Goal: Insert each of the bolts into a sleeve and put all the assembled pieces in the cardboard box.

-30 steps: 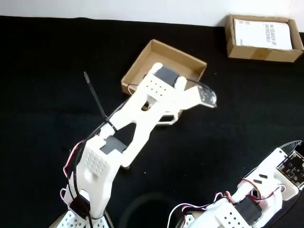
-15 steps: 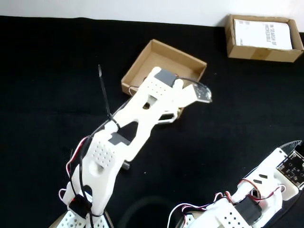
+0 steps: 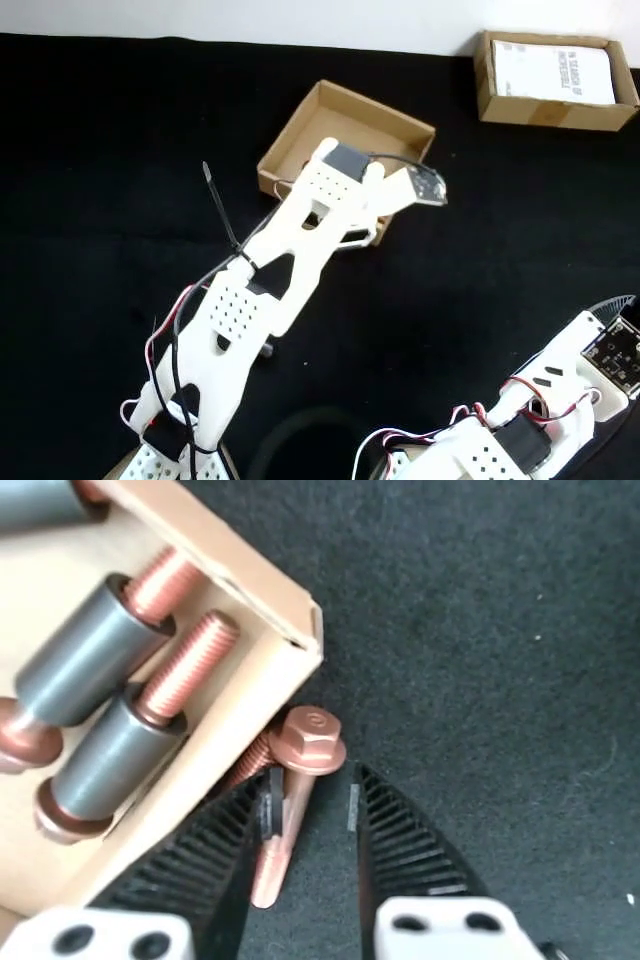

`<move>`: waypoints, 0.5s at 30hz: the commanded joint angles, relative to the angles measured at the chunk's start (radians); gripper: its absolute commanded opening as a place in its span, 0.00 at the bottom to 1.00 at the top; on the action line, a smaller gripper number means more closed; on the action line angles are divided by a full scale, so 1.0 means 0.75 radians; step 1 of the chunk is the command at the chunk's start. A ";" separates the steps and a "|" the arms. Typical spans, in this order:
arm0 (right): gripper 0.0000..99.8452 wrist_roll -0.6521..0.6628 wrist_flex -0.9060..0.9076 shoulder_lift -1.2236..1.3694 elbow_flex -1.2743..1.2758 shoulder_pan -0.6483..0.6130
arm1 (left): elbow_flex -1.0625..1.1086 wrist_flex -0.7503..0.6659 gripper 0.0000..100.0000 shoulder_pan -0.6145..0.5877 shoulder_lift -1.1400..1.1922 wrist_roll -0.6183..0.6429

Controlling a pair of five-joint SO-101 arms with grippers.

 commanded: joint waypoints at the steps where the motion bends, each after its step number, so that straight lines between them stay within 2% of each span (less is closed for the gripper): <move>1: 0.01 0.012 -0.001 -0.011 0.169 -0.011 | -0.036 0.006 0.13 -0.028 0.040 0.000; 4: 0.01 0.012 -0.001 -0.011 0.169 -0.009 | -0.056 0.117 0.11 -0.024 0.054 -0.023; 6: 0.01 0.012 -0.003 -0.011 0.157 -0.009 | -0.048 0.188 0.06 -0.017 0.056 -0.086; 8: 0.01 0.012 -0.003 -0.011 0.130 -0.005 | -0.015 0.194 0.00 -0.019 0.052 -0.078; 15: 0.01 0.012 -0.003 -0.007 0.101 -0.003 | -0.009 0.194 0.01 -0.011 0.052 -0.068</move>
